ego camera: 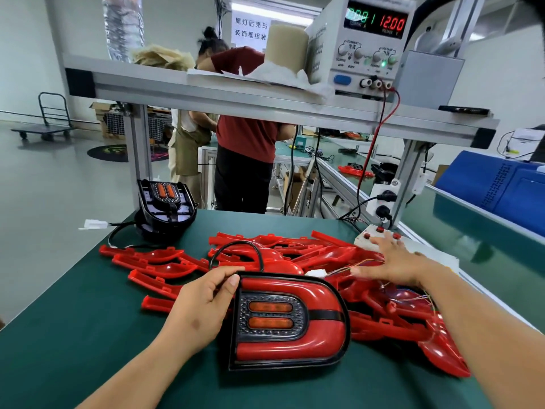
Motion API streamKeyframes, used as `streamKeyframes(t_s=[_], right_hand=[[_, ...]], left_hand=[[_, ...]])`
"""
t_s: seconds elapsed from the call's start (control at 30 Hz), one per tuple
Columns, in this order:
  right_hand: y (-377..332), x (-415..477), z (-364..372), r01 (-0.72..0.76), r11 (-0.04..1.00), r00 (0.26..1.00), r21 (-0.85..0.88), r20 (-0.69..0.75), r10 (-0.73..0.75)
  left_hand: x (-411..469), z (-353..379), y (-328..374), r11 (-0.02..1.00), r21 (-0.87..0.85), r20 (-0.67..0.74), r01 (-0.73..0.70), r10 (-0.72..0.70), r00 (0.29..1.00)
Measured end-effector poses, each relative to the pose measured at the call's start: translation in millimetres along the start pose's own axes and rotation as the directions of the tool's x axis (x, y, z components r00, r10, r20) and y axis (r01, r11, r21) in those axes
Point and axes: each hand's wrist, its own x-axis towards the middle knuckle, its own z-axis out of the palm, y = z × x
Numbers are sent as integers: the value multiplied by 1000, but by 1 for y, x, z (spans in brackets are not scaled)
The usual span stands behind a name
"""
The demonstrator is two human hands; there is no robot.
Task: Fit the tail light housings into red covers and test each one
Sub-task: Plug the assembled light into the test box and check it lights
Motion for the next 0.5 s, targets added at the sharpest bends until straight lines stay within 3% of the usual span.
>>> streamKeyframes(t_s=[0.2,0.5], right_hand=[[34,-21,12,-189,977,969,-98,-178,170],[34,-23,15,-194,974,961,-121,-221,165]], left_hand=[[1,1,-5,999,-11,-8,31,-31,999],[3,4,-7,1000,-4,-26,28,-28,999]])
